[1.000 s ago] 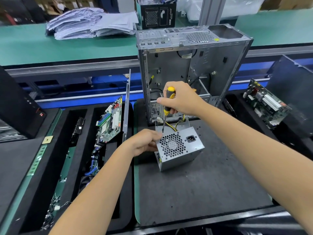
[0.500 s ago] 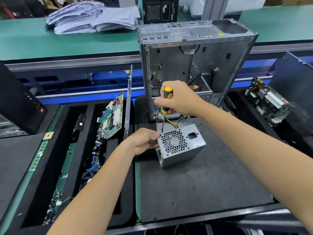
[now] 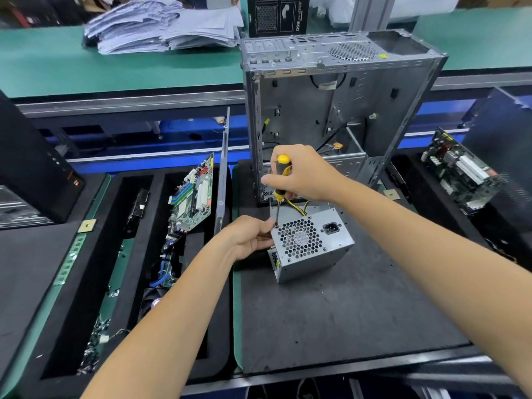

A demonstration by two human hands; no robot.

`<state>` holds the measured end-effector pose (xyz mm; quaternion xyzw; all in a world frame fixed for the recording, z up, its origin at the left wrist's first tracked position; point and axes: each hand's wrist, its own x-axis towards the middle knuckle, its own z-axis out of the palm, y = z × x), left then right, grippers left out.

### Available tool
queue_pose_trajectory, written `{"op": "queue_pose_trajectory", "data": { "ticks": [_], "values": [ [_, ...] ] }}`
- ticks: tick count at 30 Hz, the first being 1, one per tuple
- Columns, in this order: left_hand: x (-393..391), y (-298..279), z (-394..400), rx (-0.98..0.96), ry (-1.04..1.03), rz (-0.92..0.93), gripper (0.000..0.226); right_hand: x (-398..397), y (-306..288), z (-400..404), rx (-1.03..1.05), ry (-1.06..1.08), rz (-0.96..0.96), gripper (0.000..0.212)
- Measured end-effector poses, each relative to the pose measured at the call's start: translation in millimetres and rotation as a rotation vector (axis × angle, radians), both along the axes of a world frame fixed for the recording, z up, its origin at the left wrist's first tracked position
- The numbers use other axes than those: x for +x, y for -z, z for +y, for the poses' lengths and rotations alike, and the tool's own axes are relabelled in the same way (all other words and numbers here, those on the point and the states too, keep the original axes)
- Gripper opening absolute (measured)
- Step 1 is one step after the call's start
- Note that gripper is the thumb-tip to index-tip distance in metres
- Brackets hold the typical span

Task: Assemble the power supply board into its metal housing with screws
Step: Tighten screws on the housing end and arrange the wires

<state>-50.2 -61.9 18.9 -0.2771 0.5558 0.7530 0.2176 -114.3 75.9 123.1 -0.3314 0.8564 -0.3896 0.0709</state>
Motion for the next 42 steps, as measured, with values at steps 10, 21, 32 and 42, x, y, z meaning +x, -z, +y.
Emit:
{"op": "queue_pose_trajectory", "data": {
  "ticks": [10, 21, 32, 42],
  "values": [
    [-4.7, -4.9, 2.1, 0.011, -0.057, -0.047, 0.021, 9.6, -16.7, 1.9, 0.224, -0.203, 0.182, 0.028],
    [-6.4, -7.4, 13.3, -0.058, -0.134, -0.062, 0.011, 19.9, -38.1, 1.7, 0.465, -0.254, 0.331, 0.007],
    [-4.2, -8.1, 17.0, -0.078, -0.137, -0.032, 0.014, 34.4, -45.4, -12.7, 0.74, -0.197, 0.426, 0.025],
    [-5.7, -3.4, 17.3, -0.115, -0.161, -0.019, 0.015, 37.3, -43.5, -13.2, 0.862, -0.129, 0.635, 0.033]
  ]
}}
